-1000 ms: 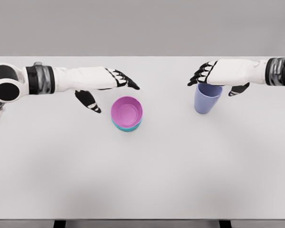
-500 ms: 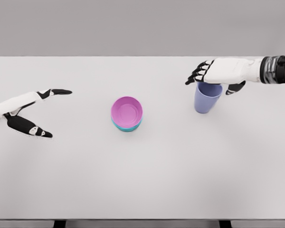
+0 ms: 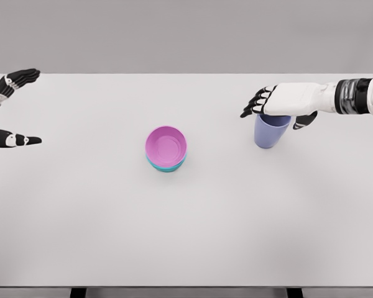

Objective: Stacking bowl and cup with both arms

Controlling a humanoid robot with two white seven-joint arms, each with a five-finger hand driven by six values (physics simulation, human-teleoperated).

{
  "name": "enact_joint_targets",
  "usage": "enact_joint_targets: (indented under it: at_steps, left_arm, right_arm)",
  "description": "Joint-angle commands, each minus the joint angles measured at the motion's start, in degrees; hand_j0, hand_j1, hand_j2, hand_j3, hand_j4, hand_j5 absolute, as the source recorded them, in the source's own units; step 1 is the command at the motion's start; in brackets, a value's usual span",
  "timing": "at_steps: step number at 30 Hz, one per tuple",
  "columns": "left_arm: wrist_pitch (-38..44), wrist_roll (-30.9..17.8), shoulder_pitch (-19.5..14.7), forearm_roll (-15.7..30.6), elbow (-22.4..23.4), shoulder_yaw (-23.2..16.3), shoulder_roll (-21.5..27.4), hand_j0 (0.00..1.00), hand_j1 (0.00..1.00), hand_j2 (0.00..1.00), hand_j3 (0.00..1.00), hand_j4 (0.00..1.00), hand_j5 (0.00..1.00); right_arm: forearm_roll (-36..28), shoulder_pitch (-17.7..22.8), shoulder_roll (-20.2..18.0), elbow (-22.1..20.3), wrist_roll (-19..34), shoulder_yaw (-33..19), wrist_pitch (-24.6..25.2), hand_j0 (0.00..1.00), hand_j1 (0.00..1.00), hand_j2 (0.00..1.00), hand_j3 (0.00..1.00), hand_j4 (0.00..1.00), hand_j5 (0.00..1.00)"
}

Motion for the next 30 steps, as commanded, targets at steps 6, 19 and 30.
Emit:
enact_joint_targets:
  at_steps: [6,19,30]
  left_arm:
    - [0.1,0.0,0.3,-7.6,0.1,0.3,-0.1,1.00,1.00,1.00,1.00,1.00,1.00]
    - [0.1,0.0,0.4,-9.1,0.1,0.6,-1.4,1.00,1.00,1.00,1.00,1.00,1.00]
    - [0.1,0.0,0.4,-9.1,0.1,0.6,-1.4,1.00,1.00,1.00,1.00,1.00,1.00]
  right_arm:
    - [-0.2,-0.1,0.0,-0.1,0.0,0.6,0.1,0.75,0.75,0.75,0.75,0.75,0.75]
    - [-0.9,-0.7,0.8,-0.5,0.0,-3.6,0.1,0.67,0.67,0.67,0.67,0.67,0.67]
    - [-1.0,-1.1,1.5,-5.3,0.0,-6.9,0.1,0.68,0.68,0.68,0.68,0.68,0.68]
